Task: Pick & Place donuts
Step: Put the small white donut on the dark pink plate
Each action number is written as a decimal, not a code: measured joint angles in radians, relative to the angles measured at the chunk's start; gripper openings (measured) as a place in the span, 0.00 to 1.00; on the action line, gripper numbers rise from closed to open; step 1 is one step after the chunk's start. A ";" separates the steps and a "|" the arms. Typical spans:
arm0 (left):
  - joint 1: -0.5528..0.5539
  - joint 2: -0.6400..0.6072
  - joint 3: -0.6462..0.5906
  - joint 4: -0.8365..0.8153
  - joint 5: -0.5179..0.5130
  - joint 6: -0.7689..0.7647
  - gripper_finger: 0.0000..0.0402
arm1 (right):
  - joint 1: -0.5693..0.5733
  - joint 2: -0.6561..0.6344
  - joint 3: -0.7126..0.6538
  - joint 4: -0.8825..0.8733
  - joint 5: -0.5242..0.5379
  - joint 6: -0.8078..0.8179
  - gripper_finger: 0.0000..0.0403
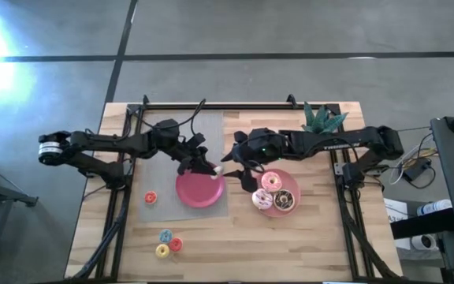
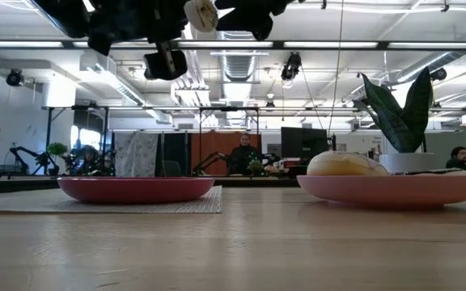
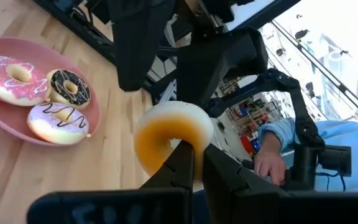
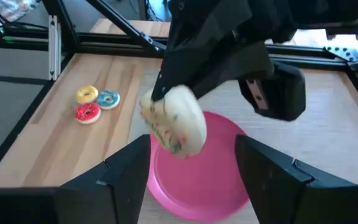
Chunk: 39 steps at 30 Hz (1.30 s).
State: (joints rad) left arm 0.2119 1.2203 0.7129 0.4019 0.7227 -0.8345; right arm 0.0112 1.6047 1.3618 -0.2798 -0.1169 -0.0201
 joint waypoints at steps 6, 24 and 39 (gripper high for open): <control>0.000 0.003 0.002 -0.002 -0.001 -0.005 0.00 | 0.001 0.066 0.080 -0.061 -0.050 -0.043 0.56; -0.018 0.003 0.002 -0.098 -0.029 -0.055 0.00 | 0.001 0.132 0.165 -0.159 -0.095 -0.046 0.28; -0.029 0.002 0.004 -0.143 -0.282 -0.068 0.16 | -0.005 0.137 0.160 -0.245 -0.086 0.022 0.04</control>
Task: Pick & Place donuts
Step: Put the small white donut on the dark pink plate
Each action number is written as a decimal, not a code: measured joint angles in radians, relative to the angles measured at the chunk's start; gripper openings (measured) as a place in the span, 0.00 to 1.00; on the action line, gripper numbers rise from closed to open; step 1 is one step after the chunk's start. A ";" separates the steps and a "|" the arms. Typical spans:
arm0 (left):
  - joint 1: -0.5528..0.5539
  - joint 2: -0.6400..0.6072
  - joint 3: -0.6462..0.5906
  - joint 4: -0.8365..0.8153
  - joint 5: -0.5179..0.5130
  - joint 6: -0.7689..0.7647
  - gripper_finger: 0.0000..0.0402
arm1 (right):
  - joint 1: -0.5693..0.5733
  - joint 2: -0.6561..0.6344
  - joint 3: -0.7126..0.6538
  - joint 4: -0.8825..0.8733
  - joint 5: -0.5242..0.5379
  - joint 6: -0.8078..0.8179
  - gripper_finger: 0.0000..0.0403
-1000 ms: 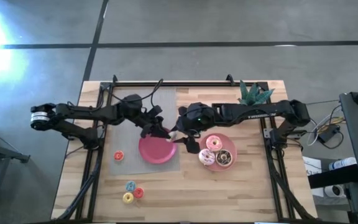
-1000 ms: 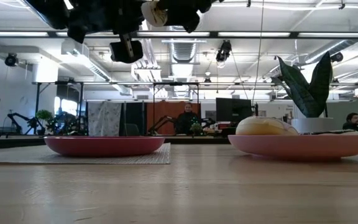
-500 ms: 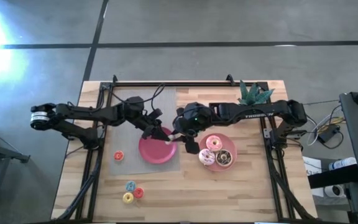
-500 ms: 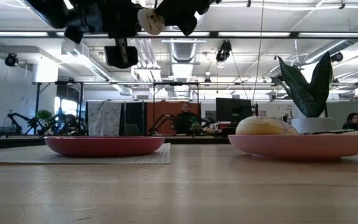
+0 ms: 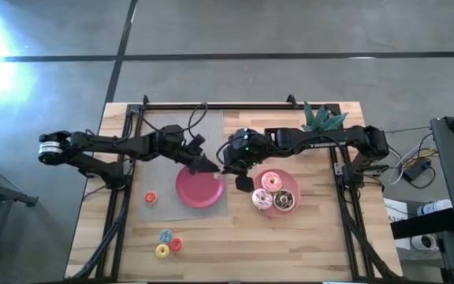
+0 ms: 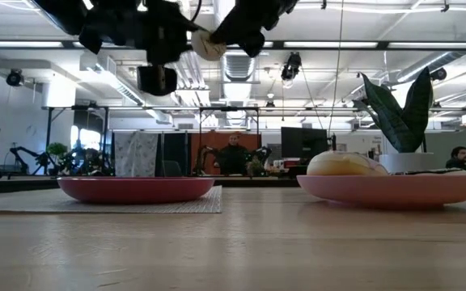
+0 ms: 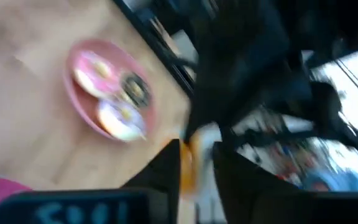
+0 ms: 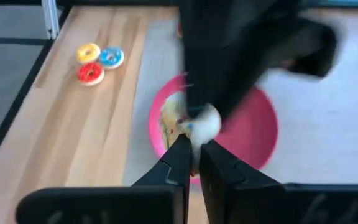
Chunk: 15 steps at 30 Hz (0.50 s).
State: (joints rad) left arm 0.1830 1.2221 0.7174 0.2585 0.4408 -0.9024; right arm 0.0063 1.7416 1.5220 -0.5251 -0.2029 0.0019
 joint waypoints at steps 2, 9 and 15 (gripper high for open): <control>0.001 0.000 0.000 -0.009 -0.061 -0.001 0.24 | -0.004 0.010 -0.001 -0.025 -0.017 0.029 0.04; -0.025 -0.055 0.000 -0.183 -0.124 0.016 0.40 | -0.010 0.076 -0.004 -0.042 -0.014 0.219 0.04; -0.188 -0.234 0.000 -0.517 -0.478 0.044 0.39 | -0.002 0.200 -0.005 -0.009 -0.015 0.376 0.04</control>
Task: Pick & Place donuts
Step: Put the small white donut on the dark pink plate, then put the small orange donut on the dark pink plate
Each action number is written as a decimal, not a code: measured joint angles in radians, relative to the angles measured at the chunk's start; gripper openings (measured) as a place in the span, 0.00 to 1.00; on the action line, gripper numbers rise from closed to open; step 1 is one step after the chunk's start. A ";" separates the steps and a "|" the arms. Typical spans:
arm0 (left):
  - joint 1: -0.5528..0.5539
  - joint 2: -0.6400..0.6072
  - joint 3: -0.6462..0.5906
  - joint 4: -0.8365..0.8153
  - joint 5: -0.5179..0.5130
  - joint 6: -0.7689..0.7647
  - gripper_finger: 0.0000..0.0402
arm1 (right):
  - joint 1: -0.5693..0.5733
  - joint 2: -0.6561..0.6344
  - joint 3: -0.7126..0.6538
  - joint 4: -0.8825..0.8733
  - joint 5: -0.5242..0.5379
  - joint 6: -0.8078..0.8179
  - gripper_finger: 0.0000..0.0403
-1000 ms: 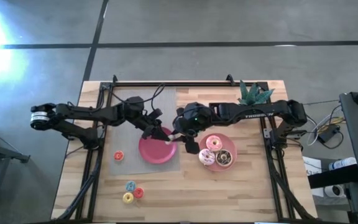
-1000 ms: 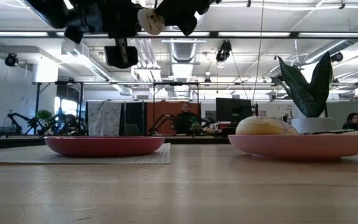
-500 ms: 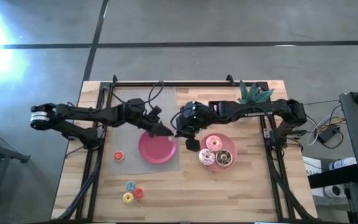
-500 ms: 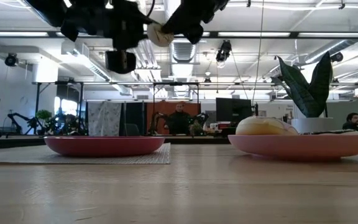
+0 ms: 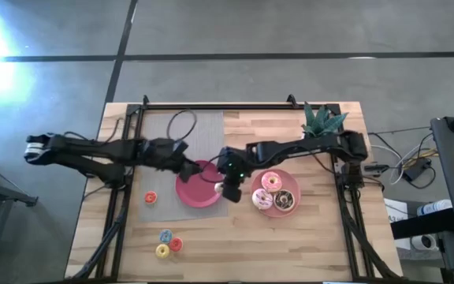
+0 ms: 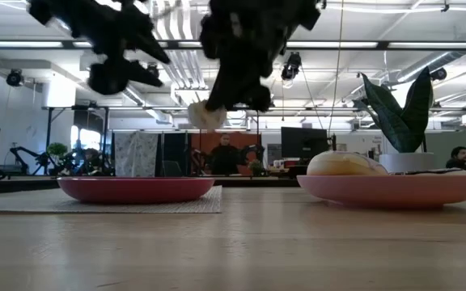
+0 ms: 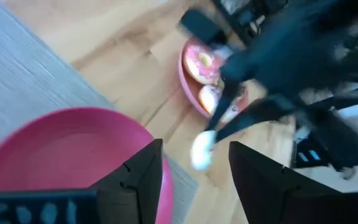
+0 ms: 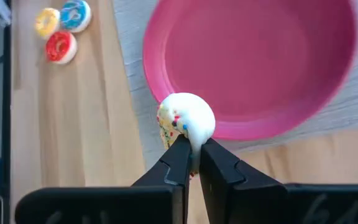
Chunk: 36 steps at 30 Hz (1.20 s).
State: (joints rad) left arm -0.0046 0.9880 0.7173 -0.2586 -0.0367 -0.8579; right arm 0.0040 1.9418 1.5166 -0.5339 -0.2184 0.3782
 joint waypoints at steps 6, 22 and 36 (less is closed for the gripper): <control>-0.214 -0.136 0.000 -0.092 -0.280 -0.044 0.39 | -0.002 0.098 0.003 0.104 0.000 0.099 0.04; -0.492 -0.177 0.000 -0.102 -0.419 -0.031 0.39 | -0.013 0.308 0.151 0.127 0.009 0.299 0.21; -0.576 -0.189 0.000 -0.383 -0.462 -0.066 0.39 | 0.003 0.179 0.182 -0.056 0.213 0.158 0.51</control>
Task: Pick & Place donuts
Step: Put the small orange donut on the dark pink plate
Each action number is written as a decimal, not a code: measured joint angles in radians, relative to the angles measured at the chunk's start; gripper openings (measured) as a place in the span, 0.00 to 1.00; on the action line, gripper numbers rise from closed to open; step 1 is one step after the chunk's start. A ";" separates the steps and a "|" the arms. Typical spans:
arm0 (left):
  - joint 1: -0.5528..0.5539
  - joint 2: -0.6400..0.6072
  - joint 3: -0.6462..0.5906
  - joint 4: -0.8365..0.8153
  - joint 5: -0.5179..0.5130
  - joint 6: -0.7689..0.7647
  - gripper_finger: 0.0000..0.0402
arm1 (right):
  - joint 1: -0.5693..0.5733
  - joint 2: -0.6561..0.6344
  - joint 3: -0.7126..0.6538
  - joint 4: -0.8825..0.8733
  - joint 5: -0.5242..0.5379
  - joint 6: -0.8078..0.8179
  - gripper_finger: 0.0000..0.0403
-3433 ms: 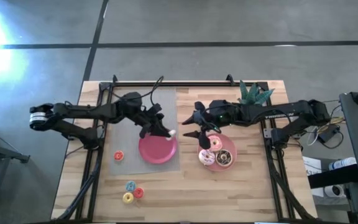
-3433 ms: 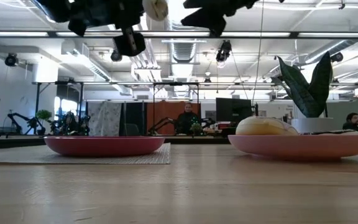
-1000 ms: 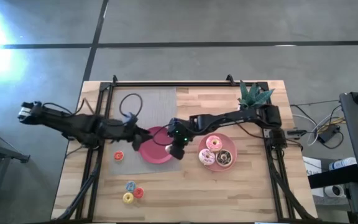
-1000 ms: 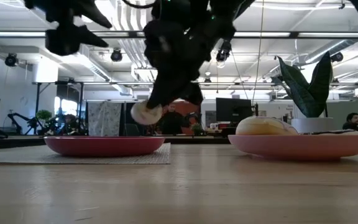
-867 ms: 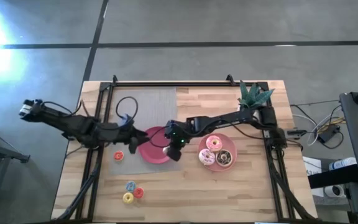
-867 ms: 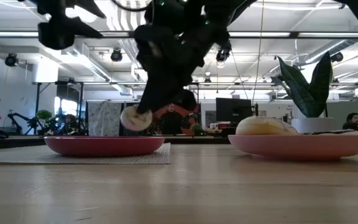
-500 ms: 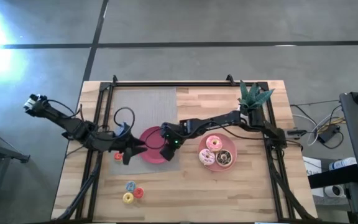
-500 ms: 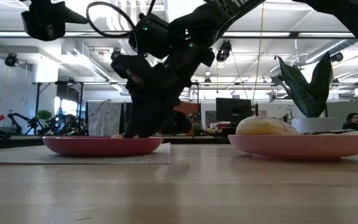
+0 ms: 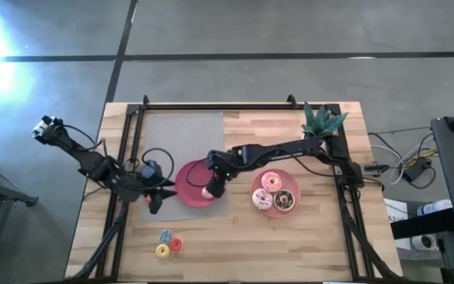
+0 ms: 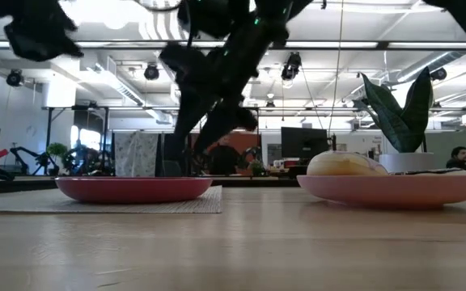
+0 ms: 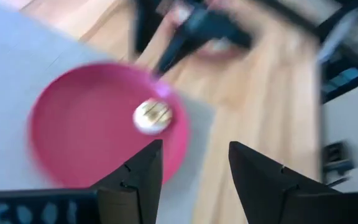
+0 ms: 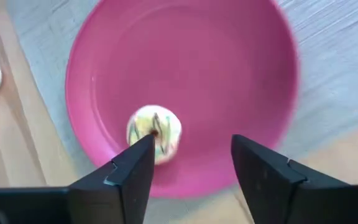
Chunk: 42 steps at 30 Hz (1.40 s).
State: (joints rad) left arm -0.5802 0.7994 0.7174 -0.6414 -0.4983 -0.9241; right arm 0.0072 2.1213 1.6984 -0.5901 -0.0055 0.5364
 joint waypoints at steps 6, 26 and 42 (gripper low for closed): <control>0.005 0.013 -0.004 -0.390 0.009 -0.317 0.39 | 0.000 -0.094 -0.005 -0.149 0.055 -0.020 0.51; 0.016 0.178 -0.021 -0.492 0.282 -0.621 0.39 | -0.031 -0.223 -0.021 -0.162 0.158 -0.014 0.51; 0.016 0.555 0.017 -0.431 0.436 -0.632 0.39 | -0.037 -0.223 -0.027 -0.161 0.162 -0.080 0.51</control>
State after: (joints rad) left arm -0.5640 1.3544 0.7345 -1.0729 -0.0620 -1.5560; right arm -0.0296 1.8988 1.6712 -0.7509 0.1564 0.4559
